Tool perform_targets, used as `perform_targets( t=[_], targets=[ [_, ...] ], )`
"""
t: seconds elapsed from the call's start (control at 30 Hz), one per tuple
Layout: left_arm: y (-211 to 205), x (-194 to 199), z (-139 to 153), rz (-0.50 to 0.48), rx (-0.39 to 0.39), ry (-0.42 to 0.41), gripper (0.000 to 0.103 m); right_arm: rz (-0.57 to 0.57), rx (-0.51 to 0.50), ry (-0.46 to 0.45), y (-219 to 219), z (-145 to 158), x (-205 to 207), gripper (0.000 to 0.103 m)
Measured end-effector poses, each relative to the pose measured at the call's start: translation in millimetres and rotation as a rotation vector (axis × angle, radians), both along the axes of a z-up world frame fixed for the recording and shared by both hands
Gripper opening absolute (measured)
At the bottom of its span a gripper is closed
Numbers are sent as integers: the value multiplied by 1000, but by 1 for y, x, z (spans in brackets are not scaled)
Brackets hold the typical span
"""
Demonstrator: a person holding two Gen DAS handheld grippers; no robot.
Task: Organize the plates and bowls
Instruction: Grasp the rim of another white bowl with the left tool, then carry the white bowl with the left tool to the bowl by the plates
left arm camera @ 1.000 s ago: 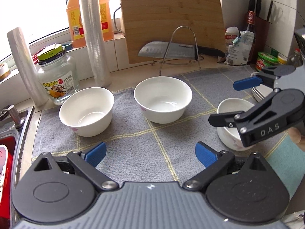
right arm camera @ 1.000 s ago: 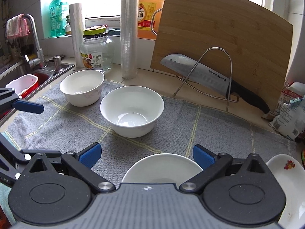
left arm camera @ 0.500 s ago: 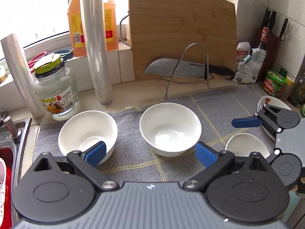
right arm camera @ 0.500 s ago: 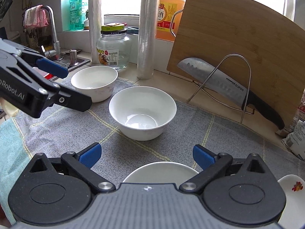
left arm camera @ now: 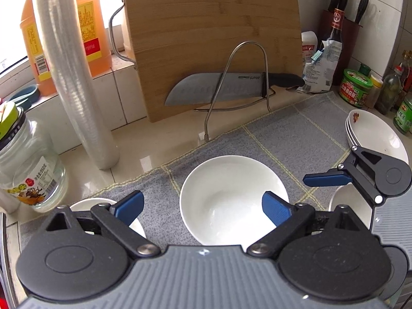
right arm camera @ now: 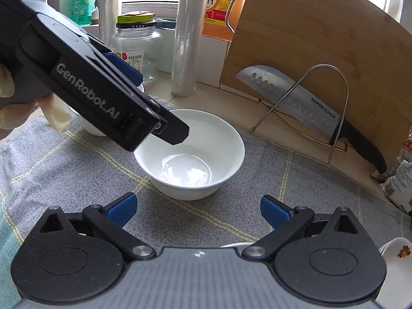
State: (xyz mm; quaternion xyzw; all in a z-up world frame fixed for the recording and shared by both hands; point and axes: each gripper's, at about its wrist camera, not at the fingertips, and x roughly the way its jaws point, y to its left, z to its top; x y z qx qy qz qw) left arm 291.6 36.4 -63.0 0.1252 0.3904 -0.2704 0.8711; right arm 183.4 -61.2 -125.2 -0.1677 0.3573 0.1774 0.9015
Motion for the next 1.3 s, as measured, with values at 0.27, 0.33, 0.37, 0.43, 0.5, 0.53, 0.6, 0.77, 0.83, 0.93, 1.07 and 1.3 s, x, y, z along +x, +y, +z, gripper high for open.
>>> perform_targets(
  t=[0.27, 0.33, 0.37, 0.43, 0.5, 0.53, 0.6, 0.77, 0.83, 0.93, 1.07, 1.3],
  targets=[
    [-2, 21, -9, -43, -8, 36, 77, -13, -27, -10, 17, -6, 12, 102],
    [-4, 24, -11, -55, -7, 55, 70, -10, -36, -10, 19, -6, 14, 101],
    [-4, 25, -13, -61, -7, 68, 68, -9, -34, -8, 19, -6, 14, 100],
    [-6, 27, -14, -76, -8, 87, 66, -7, -30, -4, 19, -5, 15, 98],
    [-8, 28, -15, -89, -8, 95, 65, -3, -31, -8, 20, -3, 14, 95],
    [-9, 29, -15, -94, -11, 100, 65, -2, -31, -8, 21, -2, 14, 93],
    [-12, 31, -16, -104, -11, 111, 64, -1, -29, -7, 20, -2, 15, 91],
    [-15, 34, -18, -126, 11, 132, 63, 5, -29, -6, 20, -3, 18, 90],
    [-16, 36, -18, -135, 19, 143, 63, 4, -25, -5, 20, -3, 18, 90],
    [-19, 40, -19, -149, 33, 163, 63, 3, -18, 0, 19, -4, 19, 90],
    [-22, 43, -19, -168, 50, 174, 63, 2, -9, 2, 19, -4, 21, 90],
    [-24, 46, -21, -176, 52, 184, 63, 2, -1, 13, 18, -6, 24, 90]
  ],
)
